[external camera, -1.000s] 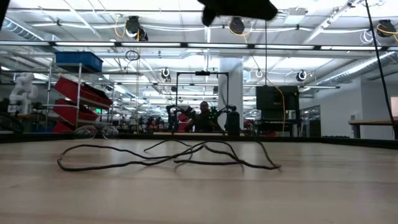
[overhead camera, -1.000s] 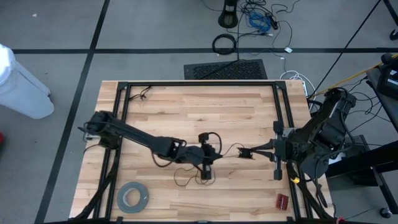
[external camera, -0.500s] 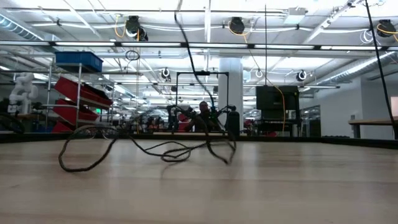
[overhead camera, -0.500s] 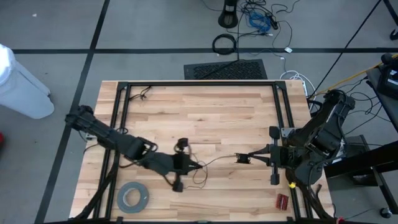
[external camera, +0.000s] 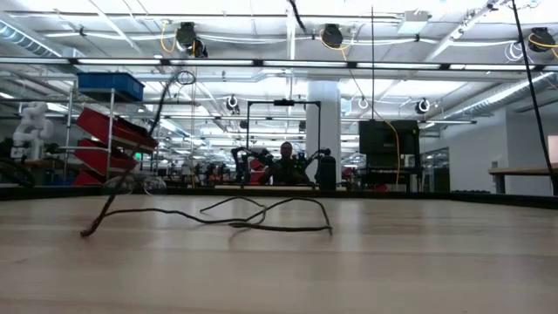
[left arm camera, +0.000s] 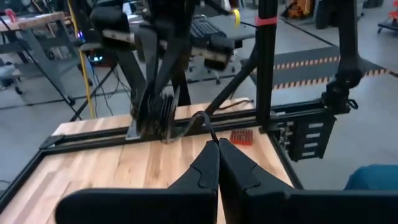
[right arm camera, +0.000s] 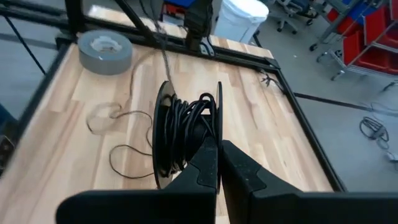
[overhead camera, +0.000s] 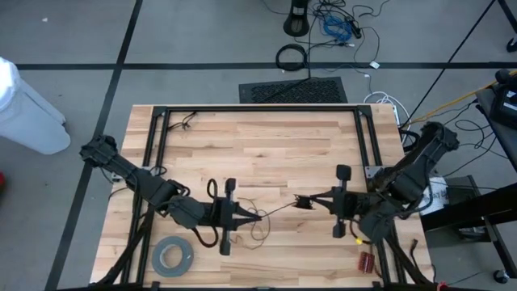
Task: Coil cords
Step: Coil the black wire onto the spool
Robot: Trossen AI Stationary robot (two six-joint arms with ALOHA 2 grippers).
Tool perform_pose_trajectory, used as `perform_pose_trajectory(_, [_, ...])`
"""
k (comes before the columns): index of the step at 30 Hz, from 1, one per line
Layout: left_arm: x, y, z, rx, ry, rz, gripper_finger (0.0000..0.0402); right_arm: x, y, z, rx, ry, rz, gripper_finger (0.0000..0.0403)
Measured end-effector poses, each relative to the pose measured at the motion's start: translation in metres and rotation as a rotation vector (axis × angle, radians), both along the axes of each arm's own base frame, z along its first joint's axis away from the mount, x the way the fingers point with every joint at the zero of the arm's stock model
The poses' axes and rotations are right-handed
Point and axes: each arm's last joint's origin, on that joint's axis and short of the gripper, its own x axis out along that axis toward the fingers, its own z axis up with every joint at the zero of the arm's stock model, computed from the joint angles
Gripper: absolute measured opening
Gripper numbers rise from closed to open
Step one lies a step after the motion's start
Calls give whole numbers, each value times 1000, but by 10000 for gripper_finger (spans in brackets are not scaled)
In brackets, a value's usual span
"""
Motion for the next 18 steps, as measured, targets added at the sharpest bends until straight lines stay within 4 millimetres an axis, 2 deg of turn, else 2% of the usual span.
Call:
perform_pose_trajectory(12, [5,1,10,-66,-114,68,2,43,0,-13,-11,43,44,0])
perform_pose_trajectory(18, [22,1,4,-128,-170,106,2,65,-3,-19,3,16,20,0])
